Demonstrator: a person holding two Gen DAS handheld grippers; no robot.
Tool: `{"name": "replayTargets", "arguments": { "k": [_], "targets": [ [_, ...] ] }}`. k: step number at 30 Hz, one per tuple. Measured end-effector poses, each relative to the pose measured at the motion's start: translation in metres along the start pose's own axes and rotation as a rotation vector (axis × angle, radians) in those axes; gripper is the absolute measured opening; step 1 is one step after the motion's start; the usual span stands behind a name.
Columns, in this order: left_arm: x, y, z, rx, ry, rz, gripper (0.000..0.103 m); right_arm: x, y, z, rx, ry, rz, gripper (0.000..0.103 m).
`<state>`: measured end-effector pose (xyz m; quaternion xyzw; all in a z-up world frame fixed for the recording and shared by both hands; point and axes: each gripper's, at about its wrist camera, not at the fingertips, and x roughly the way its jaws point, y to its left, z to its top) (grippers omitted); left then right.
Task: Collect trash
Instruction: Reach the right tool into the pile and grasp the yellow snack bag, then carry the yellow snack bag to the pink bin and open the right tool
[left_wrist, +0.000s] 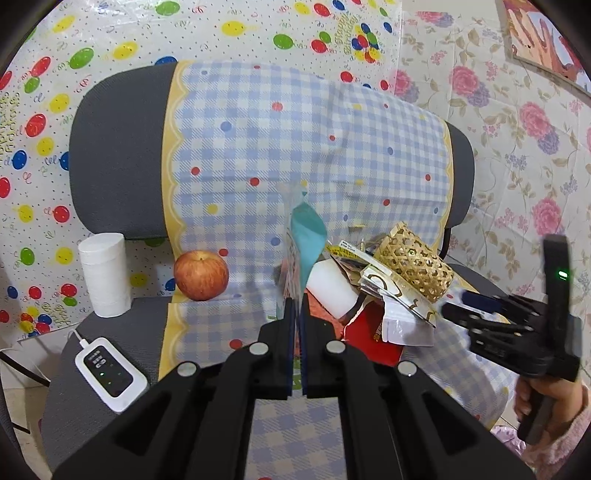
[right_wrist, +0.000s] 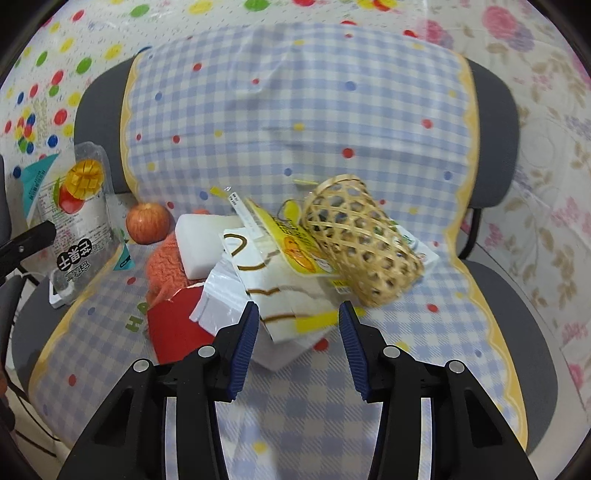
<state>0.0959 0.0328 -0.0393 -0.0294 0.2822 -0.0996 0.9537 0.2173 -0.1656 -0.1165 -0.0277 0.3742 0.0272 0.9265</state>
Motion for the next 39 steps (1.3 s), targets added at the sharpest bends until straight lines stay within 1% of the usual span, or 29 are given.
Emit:
{"name": "replayTargets", "arguments": {
  "k": [4,8,11,12,13,14,15,16,19,22,24,27,31,39],
  "targets": [
    [0.009,0.001,0.000,0.002,0.010,0.000,0.000,0.031,0.008,0.009,-0.047,0.042,-0.017,0.045],
    [0.017,0.005,-0.002,-0.007,0.024,-0.003,0.000,0.056,0.014,0.016,-0.085,0.071,-0.060,0.033],
    [0.022,0.007,-0.002,-0.008,0.031,-0.002,0.000,0.062,0.019,0.025,-0.096,0.053,-0.077,0.031],
    [0.023,0.007,-0.002,-0.009,0.034,-0.001,0.000,0.062,0.021,0.028,-0.097,0.043,-0.074,0.026],
    [0.024,0.008,-0.002,-0.010,0.035,0.000,0.000,0.060,0.022,0.032,-0.095,0.028,-0.071,0.022],
    [0.024,0.008,-0.002,-0.011,0.035,0.001,0.000,0.056,0.024,0.036,-0.093,0.007,-0.073,0.012],
    [0.023,0.008,-0.002,-0.010,0.034,0.002,0.000,0.051,0.024,0.042,-0.084,-0.019,-0.070,0.006],
    [0.021,0.007,-0.001,-0.009,0.030,0.003,0.000,0.044,0.019,0.045,-0.062,-0.044,-0.062,0.002],
    [0.009,0.005,0.001,-0.008,0.011,0.000,0.000,0.008,0.000,0.060,0.061,-0.146,0.007,0.002],
    [-0.006,0.000,0.005,0.006,-0.022,-0.011,0.000,-0.028,-0.015,0.062,0.126,-0.196,0.061,0.002],
    [-0.018,-0.006,0.006,0.016,-0.044,-0.028,0.000,-0.048,-0.021,0.055,0.156,-0.212,0.085,0.002],
    [-0.032,-0.020,0.005,0.036,-0.064,-0.074,0.000,-0.080,-0.031,0.037,0.190,-0.228,0.087,0.002],
    [-0.047,-0.045,-0.003,0.080,-0.077,-0.143,0.000,-0.113,-0.037,0.007,0.211,-0.224,0.054,0.002],
    [-0.070,-0.105,-0.033,0.171,-0.071,-0.280,0.000,-0.177,-0.059,-0.068,0.290,-0.206,-0.026,0.002]
  ]
}}
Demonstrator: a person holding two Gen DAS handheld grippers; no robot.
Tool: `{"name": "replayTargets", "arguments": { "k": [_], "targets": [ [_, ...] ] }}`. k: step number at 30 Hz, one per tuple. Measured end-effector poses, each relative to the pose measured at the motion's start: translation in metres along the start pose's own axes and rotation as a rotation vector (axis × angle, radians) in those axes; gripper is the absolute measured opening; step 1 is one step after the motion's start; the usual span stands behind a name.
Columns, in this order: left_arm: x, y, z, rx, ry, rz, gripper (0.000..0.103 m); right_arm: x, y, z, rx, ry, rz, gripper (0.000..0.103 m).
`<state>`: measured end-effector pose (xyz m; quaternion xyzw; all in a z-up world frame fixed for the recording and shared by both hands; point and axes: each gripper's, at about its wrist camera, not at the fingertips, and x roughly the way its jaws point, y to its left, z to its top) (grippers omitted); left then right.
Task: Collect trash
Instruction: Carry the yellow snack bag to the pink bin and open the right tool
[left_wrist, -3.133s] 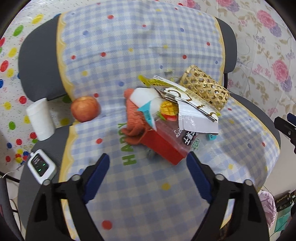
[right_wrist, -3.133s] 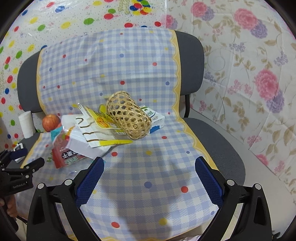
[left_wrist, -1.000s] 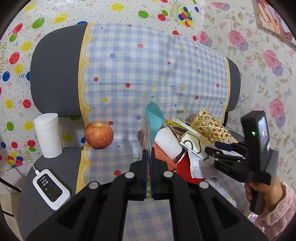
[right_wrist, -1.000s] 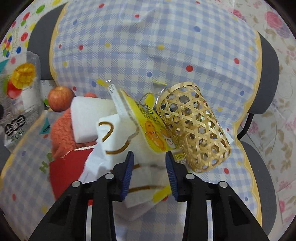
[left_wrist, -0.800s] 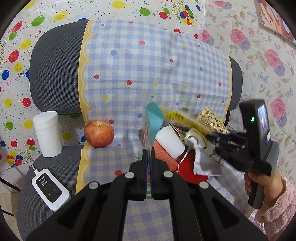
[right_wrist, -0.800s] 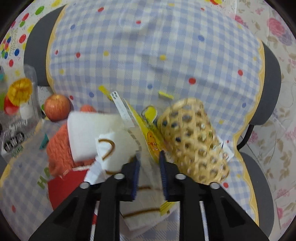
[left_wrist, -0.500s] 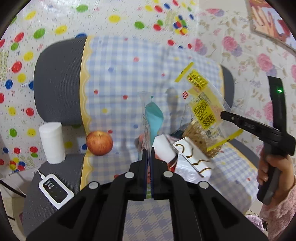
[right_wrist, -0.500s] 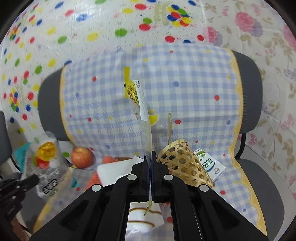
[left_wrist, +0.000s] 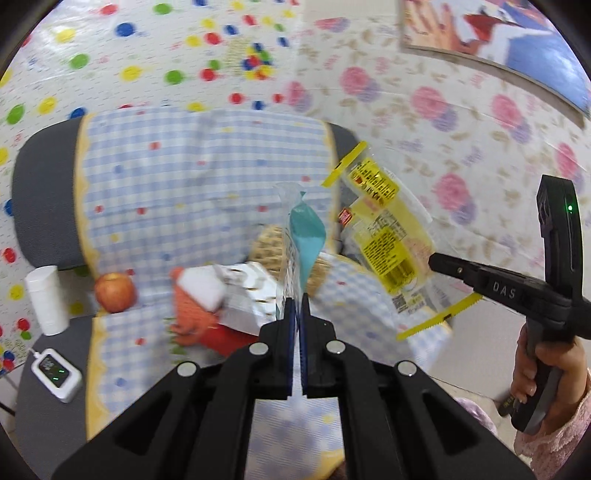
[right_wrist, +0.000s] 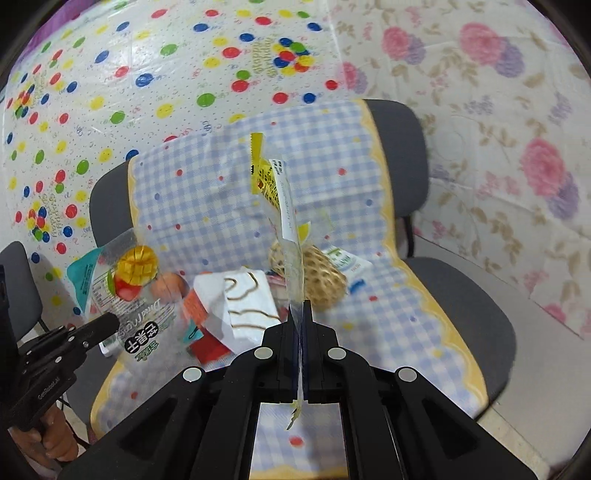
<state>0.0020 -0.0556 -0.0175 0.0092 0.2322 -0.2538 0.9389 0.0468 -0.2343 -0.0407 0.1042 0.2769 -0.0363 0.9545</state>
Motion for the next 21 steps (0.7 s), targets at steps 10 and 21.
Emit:
{"name": "replayTargets", "arguments": {
  "k": [10,21],
  "targets": [
    [0.004,-0.092,-0.038,0.100,0.047,-0.208,0.000,-0.080,-0.048,-0.063,0.077,0.023,-0.163,0.002],
    [0.014,-0.176,-0.085,0.224,0.102,-0.375,0.000,-0.128,-0.092,-0.136,0.188,0.113,-0.330,0.003]
  ]
}}
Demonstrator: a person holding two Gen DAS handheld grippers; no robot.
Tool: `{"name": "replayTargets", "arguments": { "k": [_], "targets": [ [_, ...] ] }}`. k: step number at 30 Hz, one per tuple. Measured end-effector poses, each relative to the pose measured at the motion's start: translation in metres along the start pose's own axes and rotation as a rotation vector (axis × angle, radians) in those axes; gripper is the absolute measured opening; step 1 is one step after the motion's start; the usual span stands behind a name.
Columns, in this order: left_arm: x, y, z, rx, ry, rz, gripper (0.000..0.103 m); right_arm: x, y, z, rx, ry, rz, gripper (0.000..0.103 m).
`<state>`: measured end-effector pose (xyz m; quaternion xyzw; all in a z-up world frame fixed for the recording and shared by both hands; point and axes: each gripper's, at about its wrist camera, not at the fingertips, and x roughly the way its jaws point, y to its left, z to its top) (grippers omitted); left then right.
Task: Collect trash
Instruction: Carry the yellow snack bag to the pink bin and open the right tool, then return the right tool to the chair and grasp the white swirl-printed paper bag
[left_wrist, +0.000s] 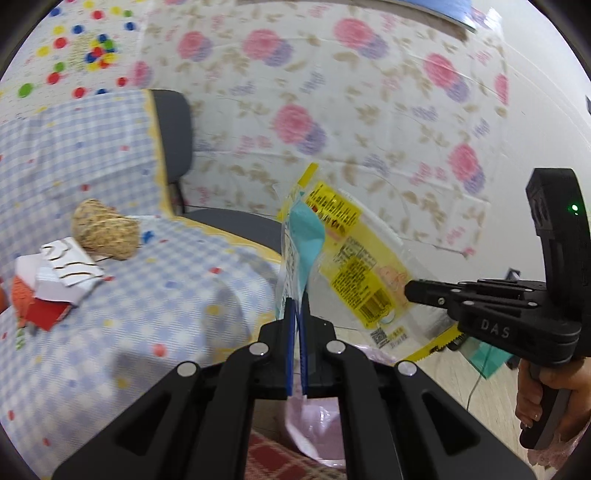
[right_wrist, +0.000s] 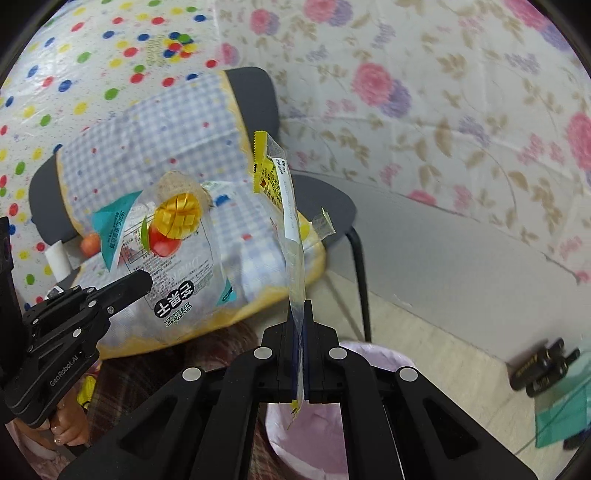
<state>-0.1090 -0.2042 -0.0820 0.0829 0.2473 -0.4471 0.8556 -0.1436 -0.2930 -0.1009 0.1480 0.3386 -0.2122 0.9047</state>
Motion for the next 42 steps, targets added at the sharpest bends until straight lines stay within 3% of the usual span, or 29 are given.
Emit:
{"name": "replayTargets", "arguments": {
  "k": [8,20,22,24,25,26,32,42],
  "targets": [
    [0.032,-0.034,-0.024,0.041,0.074,-0.091,0.000,-0.001,-0.037,-0.036,0.067,0.052,-0.088,0.003],
    [0.075,-0.047,-0.035,0.056,0.209,-0.138,0.002,0.023,-0.067,-0.062,0.129,0.157,-0.142,0.008],
    [0.079,-0.045,-0.036,0.049,0.225,-0.135,0.009,0.030,-0.068,-0.064,0.127,0.175,-0.156,0.012],
    [0.081,-0.042,-0.035,0.040,0.234,-0.130,0.044,0.035,-0.069,-0.065,0.126,0.185,-0.159,0.024],
    [0.080,-0.040,-0.036,0.035,0.229,-0.134,0.046,0.036,-0.068,-0.065,0.123,0.187,-0.166,0.028],
    [0.080,-0.039,-0.036,0.034,0.226,-0.128,0.046,0.037,-0.067,-0.065,0.117,0.185,-0.172,0.033],
    [0.067,-0.018,-0.027,0.009,0.197,-0.066,0.046,0.033,-0.063,-0.053,0.114,0.147,-0.157,0.033],
    [0.046,0.032,-0.015,-0.035,0.160,0.099,0.046,0.048,-0.037,-0.012,0.086,0.082,-0.056,0.037]
  ]
}}
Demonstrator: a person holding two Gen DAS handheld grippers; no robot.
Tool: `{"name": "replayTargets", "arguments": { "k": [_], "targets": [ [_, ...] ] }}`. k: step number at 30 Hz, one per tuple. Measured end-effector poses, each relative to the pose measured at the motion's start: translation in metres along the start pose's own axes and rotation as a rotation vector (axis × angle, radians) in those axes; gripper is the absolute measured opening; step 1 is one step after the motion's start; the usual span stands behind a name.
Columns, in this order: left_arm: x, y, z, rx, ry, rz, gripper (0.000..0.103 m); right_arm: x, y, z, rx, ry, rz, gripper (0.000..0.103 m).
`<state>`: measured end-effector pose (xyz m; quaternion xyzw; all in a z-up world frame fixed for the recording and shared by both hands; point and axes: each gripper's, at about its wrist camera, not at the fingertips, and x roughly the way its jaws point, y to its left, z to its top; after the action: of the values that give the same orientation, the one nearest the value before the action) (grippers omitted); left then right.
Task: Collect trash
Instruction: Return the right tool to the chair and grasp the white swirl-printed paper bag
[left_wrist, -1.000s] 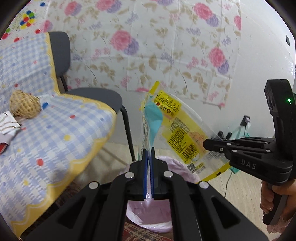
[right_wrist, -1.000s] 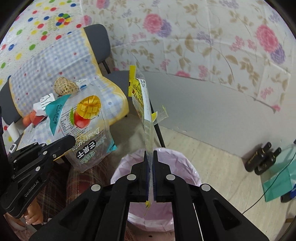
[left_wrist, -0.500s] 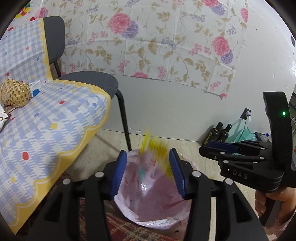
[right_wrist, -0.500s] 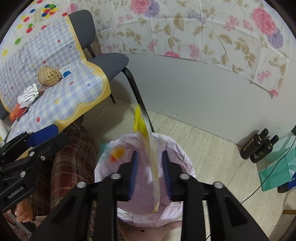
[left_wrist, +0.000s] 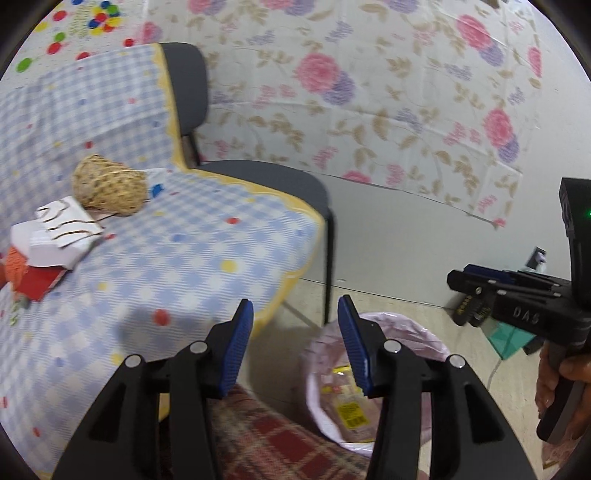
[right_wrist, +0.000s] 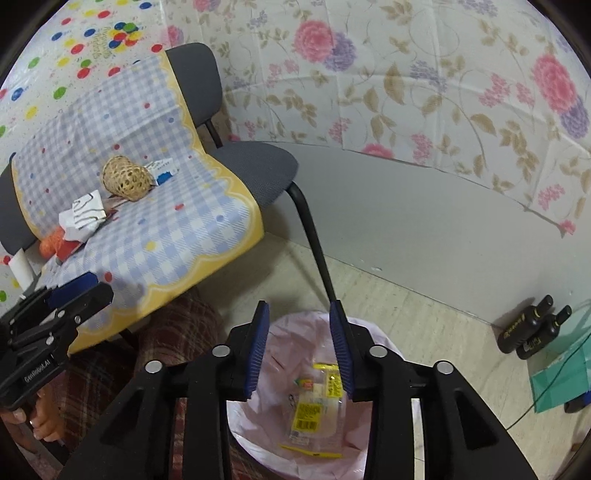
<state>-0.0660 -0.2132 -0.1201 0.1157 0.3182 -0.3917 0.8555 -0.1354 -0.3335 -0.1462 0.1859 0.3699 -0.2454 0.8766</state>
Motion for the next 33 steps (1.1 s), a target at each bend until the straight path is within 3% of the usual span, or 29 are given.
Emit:
{"name": "replayTargets", "arguments": {
  "k": [11,19,33],
  "targets": [
    [-0.009,0.068,0.015,-0.102,-0.033,0.112,0.046,0.026,0.063,0.044,-0.117,-0.023,0.082,0.038],
    [-0.030,0.129,0.027,-0.164,-0.062,0.258,0.051,0.047,0.117,0.072,-0.216,-0.042,0.145,0.045],
    [-0.063,0.223,0.026,-0.306,-0.075,0.464,0.061,0.080,0.193,0.107,-0.314,-0.066,0.259,0.068]
  ]
}}
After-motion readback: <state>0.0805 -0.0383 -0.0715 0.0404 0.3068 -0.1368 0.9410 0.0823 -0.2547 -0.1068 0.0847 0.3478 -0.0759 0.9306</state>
